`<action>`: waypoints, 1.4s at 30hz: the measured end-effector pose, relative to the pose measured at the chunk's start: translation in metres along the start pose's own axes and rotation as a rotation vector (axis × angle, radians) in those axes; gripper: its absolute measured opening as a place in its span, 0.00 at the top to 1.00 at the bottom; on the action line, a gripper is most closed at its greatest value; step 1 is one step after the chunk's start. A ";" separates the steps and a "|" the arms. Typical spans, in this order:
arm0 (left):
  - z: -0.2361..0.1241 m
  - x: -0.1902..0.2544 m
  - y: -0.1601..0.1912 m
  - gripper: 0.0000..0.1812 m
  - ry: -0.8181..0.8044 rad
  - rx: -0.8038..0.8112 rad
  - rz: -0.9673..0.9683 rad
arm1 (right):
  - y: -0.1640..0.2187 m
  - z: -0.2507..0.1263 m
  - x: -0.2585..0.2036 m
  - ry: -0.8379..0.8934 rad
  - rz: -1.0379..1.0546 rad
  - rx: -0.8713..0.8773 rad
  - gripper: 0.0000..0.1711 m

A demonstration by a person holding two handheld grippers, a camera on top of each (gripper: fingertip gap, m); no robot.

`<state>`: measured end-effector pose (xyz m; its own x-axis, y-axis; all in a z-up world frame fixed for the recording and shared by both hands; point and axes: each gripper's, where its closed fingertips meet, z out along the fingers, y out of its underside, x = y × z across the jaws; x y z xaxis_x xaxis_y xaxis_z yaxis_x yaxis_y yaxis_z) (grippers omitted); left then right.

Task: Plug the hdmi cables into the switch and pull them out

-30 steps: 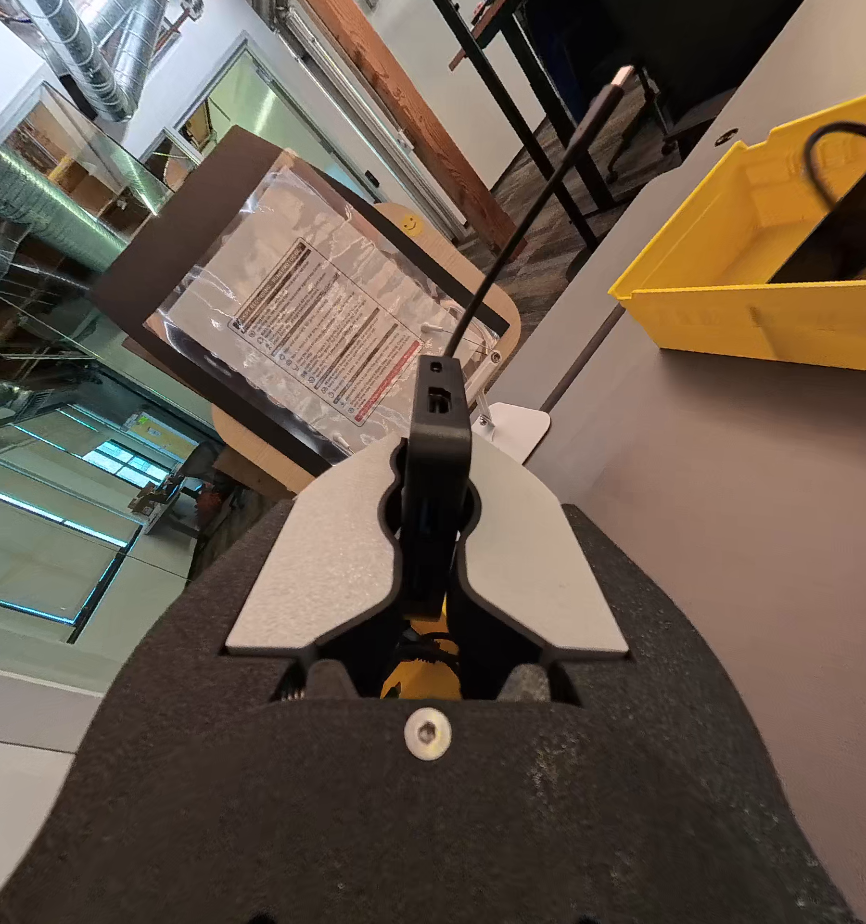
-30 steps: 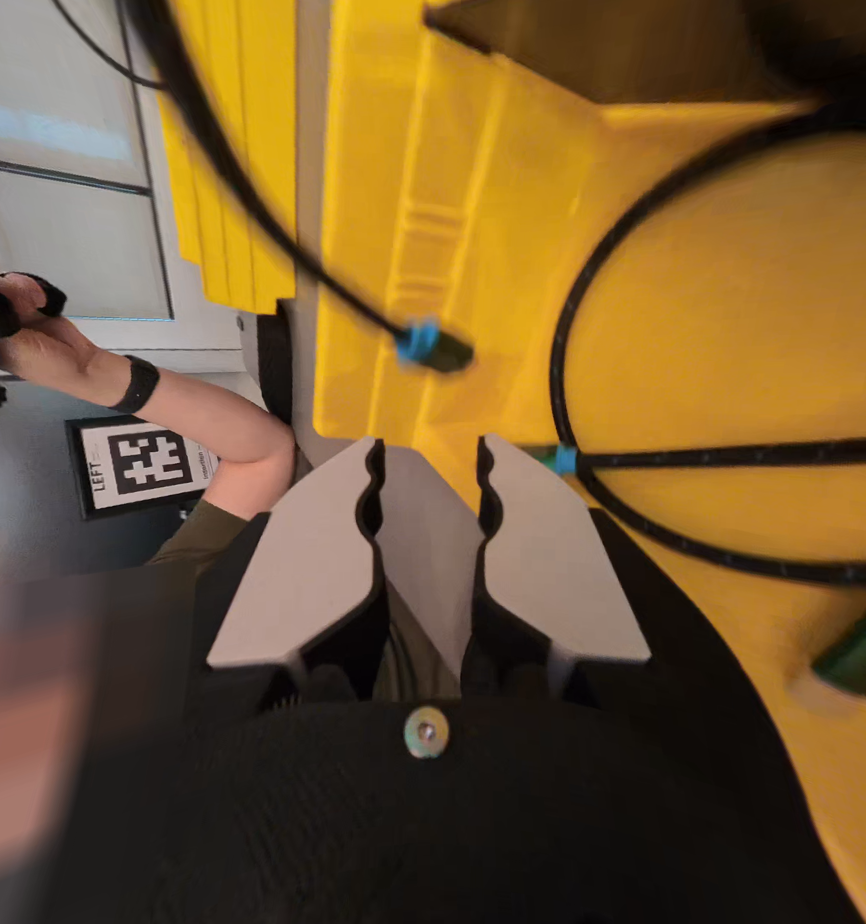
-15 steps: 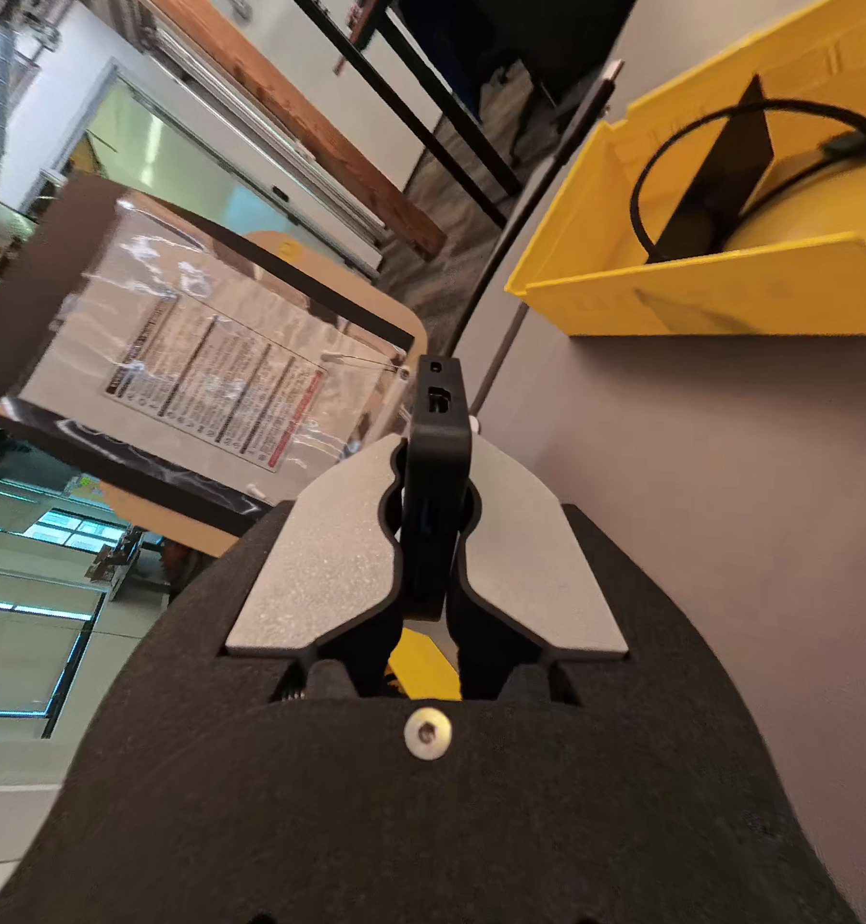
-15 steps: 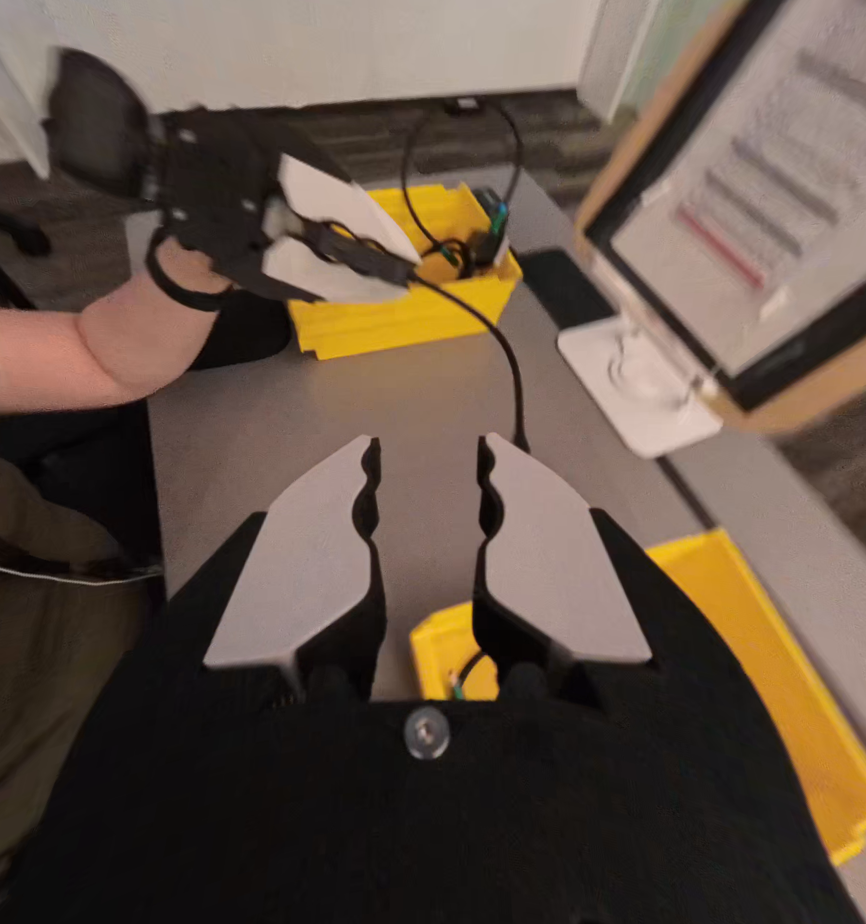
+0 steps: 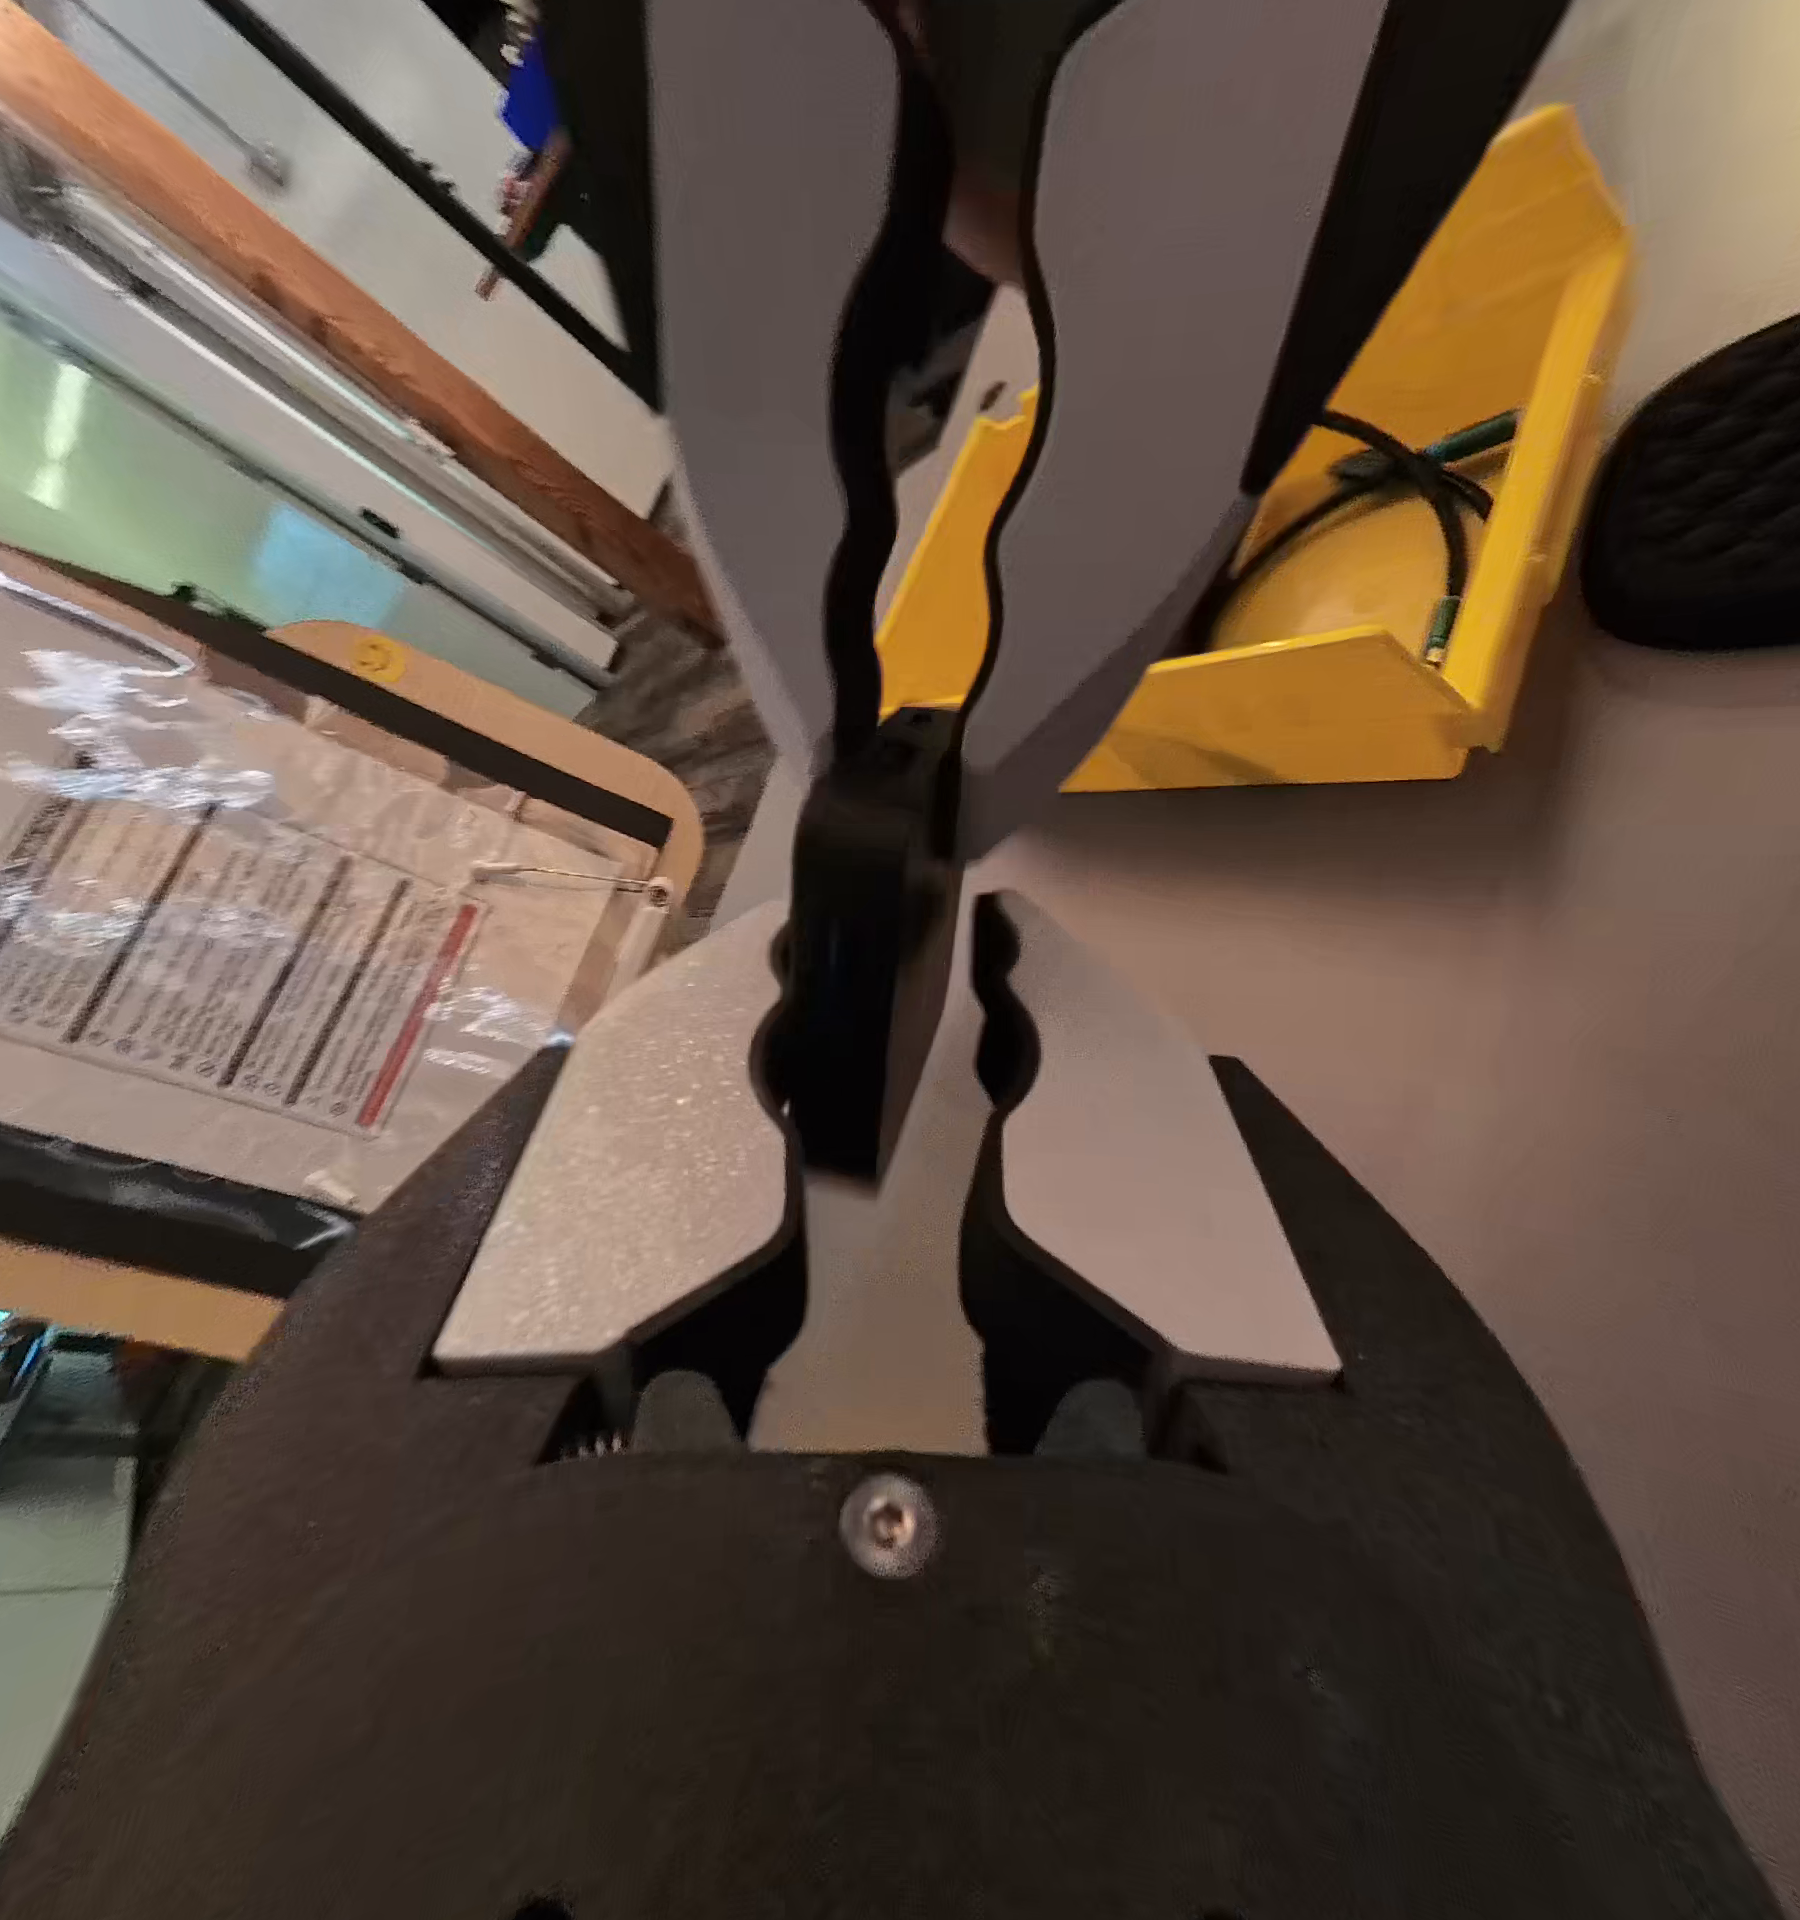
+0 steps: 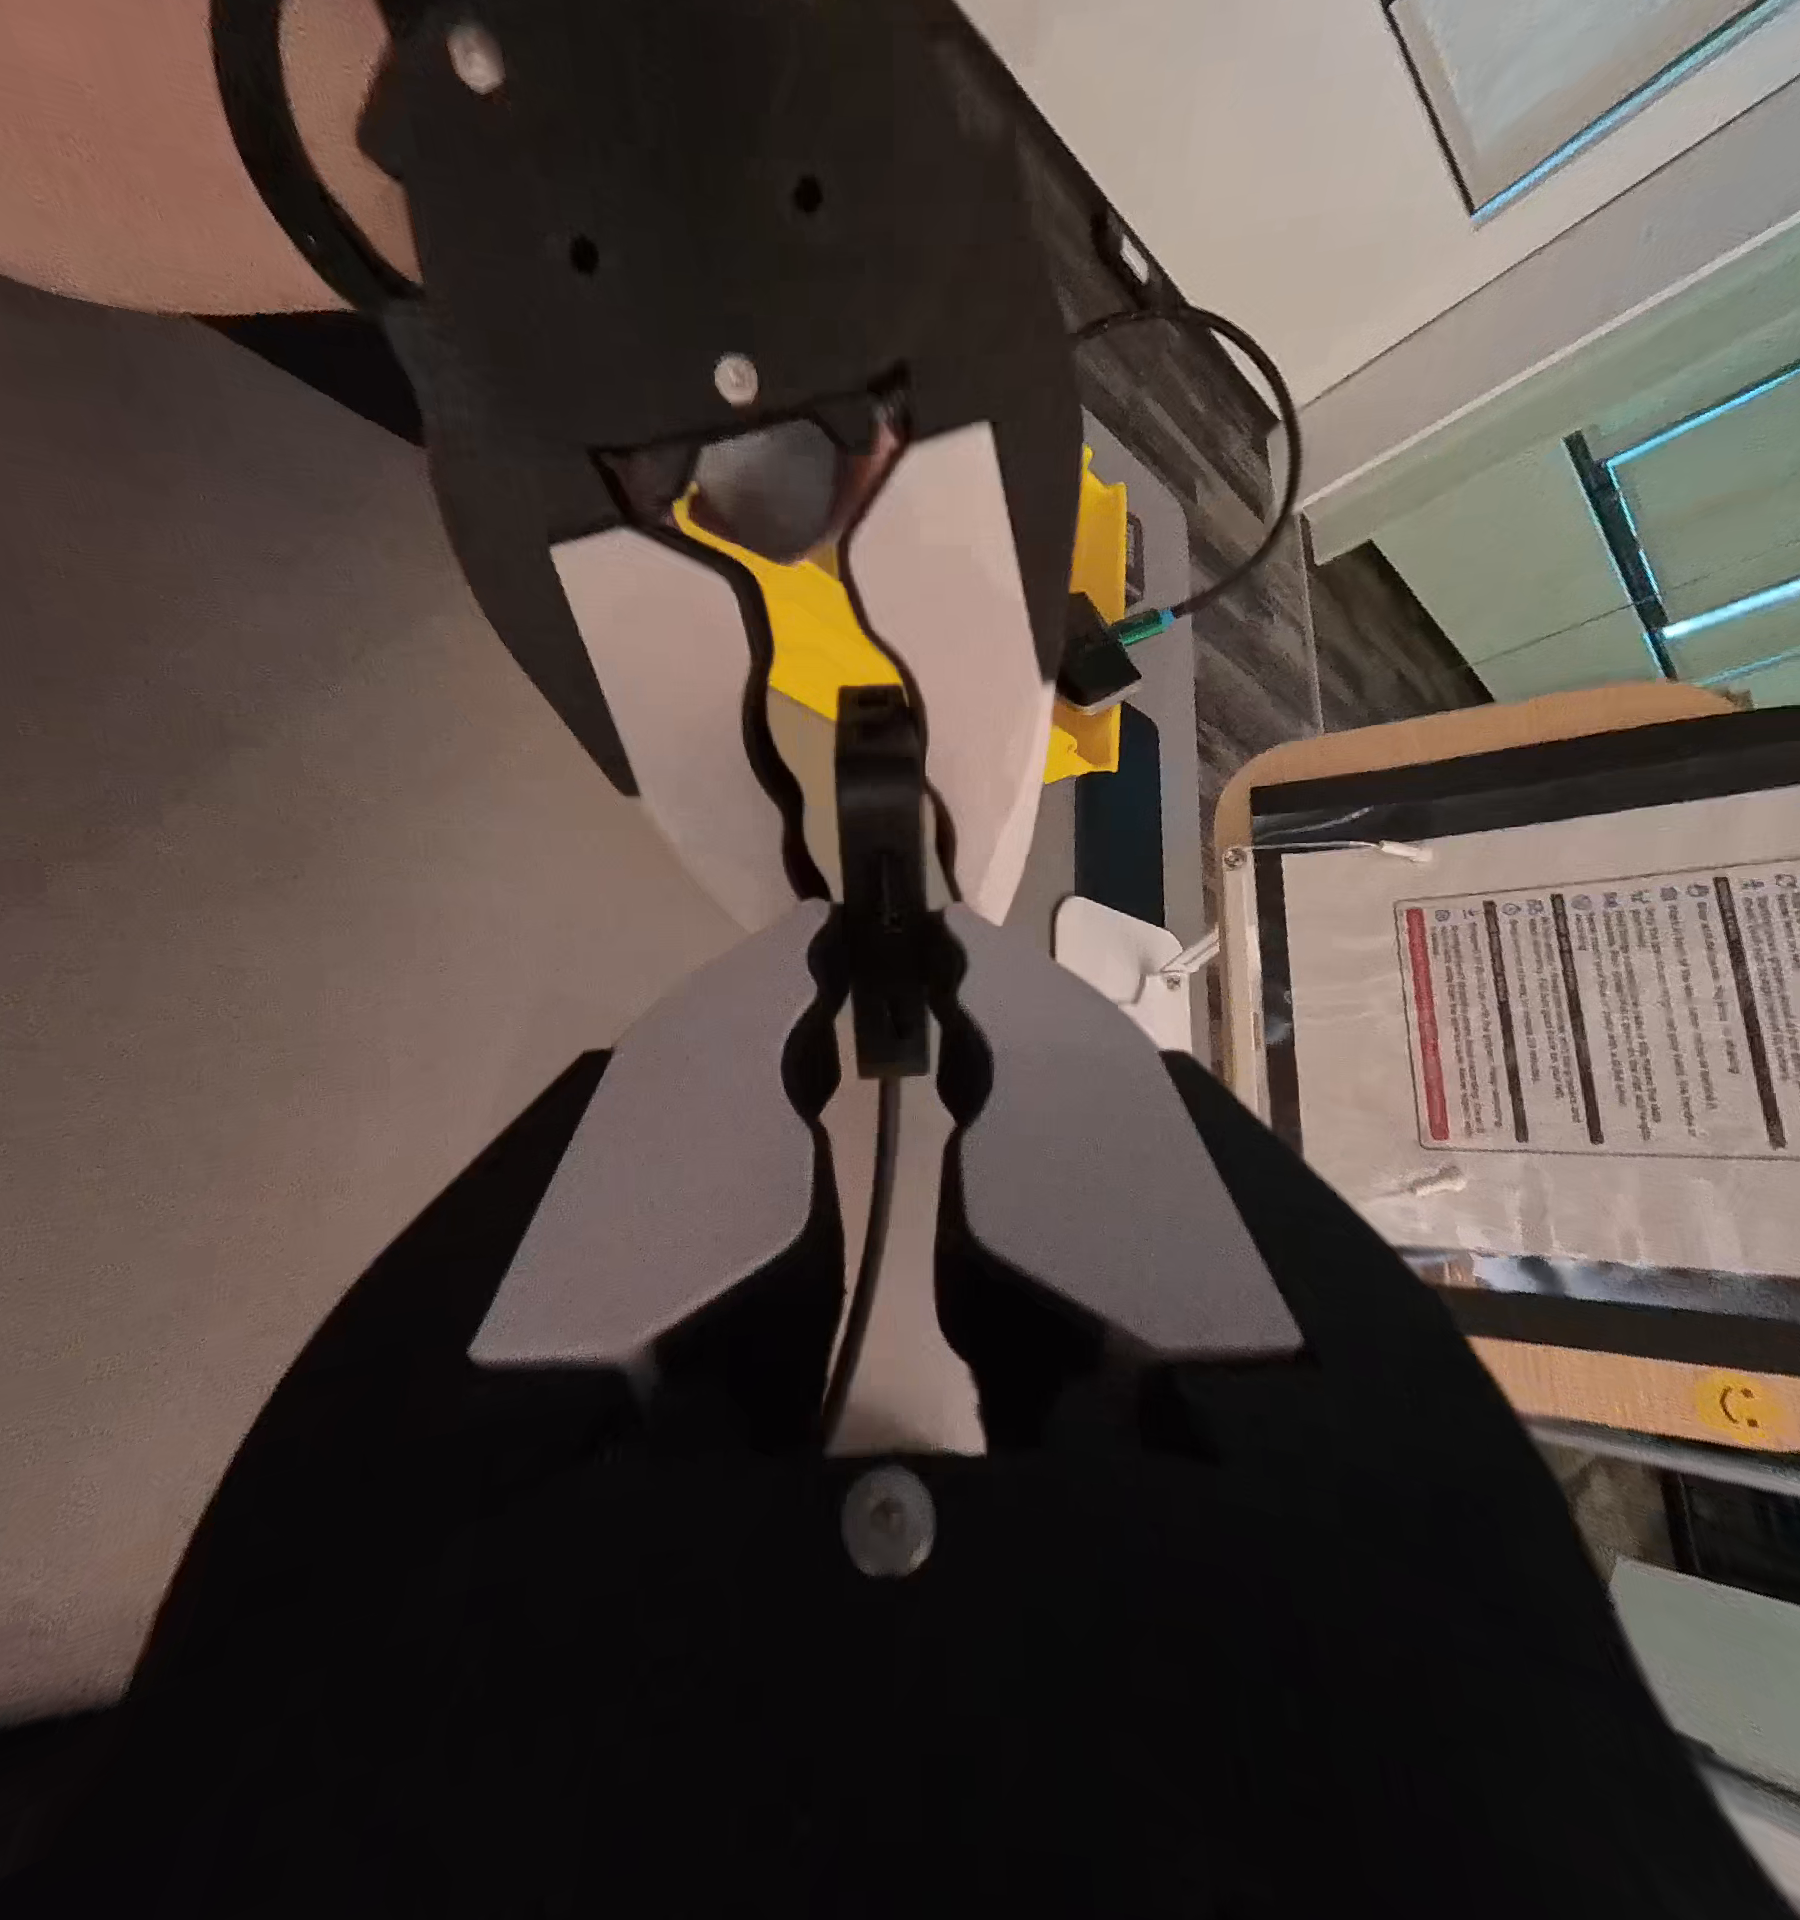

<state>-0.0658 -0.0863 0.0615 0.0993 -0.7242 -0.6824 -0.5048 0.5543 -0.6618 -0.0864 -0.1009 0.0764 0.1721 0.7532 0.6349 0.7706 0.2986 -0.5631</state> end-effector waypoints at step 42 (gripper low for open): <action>-0.014 -0.189 0.335 0.76 0.007 -0.421 -0.712 | 0.215 -0.033 0.030 -0.112 0.189 -0.448 0.85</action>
<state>-0.2661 0.2305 -0.0266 0.5119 -0.8475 -0.1402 -0.6018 -0.2374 -0.7625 0.1047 -0.0337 -0.0077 0.2860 0.8354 0.4693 0.9245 -0.1119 -0.3643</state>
